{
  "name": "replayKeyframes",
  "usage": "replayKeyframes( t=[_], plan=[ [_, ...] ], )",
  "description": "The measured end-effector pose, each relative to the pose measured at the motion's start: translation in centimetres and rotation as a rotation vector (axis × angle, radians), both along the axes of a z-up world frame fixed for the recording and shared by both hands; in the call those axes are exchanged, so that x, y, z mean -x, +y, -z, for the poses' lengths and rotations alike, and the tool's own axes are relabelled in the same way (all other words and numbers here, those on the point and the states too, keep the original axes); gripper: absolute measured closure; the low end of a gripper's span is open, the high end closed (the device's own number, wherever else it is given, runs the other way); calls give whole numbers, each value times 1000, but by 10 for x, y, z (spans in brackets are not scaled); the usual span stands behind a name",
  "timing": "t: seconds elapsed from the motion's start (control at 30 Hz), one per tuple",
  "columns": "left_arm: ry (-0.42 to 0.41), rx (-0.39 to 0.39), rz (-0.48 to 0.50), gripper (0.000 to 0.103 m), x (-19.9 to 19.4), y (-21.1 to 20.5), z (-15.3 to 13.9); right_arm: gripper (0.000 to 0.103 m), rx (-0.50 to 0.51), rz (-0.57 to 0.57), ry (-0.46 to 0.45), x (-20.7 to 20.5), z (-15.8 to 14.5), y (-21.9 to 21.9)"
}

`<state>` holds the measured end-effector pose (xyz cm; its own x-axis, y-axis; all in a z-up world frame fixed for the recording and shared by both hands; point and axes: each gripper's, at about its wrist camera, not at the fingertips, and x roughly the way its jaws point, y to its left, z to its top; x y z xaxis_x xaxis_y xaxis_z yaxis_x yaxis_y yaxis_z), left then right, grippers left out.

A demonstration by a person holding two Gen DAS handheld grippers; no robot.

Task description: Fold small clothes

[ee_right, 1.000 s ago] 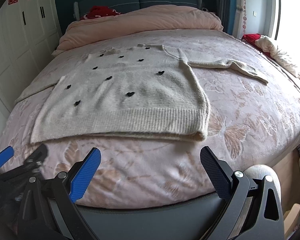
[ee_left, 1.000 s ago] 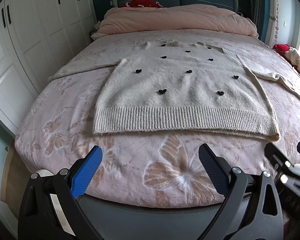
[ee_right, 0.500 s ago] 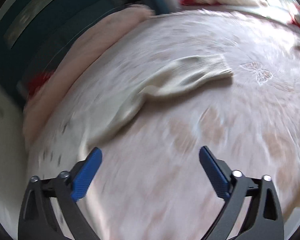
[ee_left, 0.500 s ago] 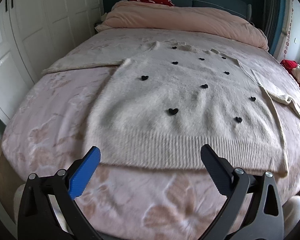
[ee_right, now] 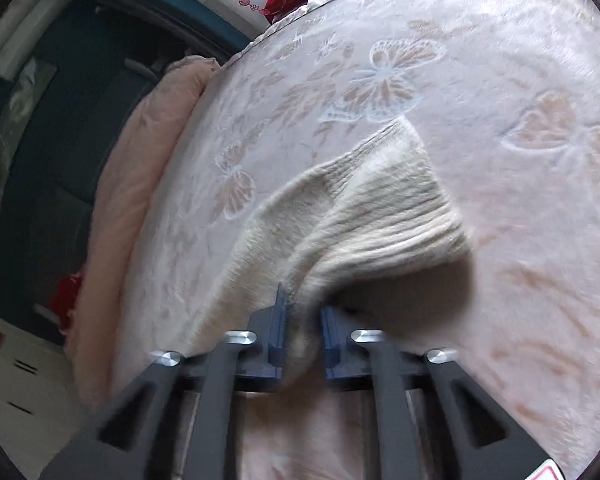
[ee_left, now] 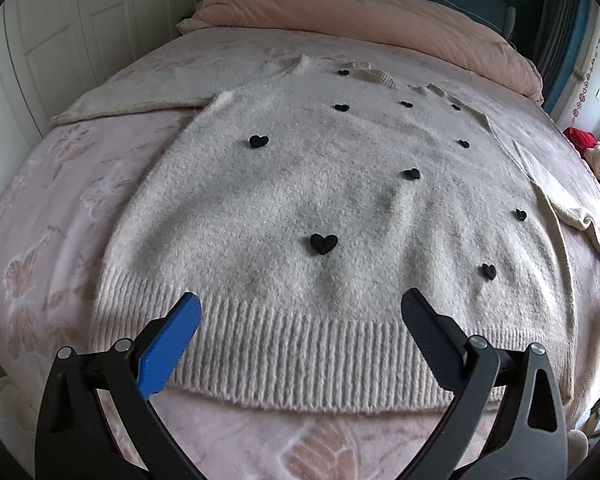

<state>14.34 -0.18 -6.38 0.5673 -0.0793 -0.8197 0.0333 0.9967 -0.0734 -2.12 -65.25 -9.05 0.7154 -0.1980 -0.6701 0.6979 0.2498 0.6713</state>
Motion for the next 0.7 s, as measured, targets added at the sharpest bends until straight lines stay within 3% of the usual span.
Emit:
replayKeyframes(
  t=[0.13,0.27,0.33,0.43,0.5,0.53,0.57,0.7],
  plan=[
    [-14,-4,1,5,-3,6,-2,91,105,6,-101,-9,-41,-1],
    [-20,37,-15,5,-7,19,-6,91,224,-107,-296,-43,-127,27],
    [-26,72,-28,5,-11,27,-10,91,329,-293,-379,-85,-188,76],
    [-40,127,-60,5,-17,36,-17,89,403,-572,-468,-140,-239,159],
    [-50,160,-84,5,-23,43,-23,85,382,-797,-476,-187,-244,231],
    [-50,177,-90,5,-27,45,-26,73,361,-907,-449,-211,-234,272],
    [-48,198,-91,5,-32,47,-28,65,357,-966,-418,-224,-222,297],
    [-50,281,-78,5,-61,54,-40,61,332,-1067,-290,-240,-166,352]
  ],
)
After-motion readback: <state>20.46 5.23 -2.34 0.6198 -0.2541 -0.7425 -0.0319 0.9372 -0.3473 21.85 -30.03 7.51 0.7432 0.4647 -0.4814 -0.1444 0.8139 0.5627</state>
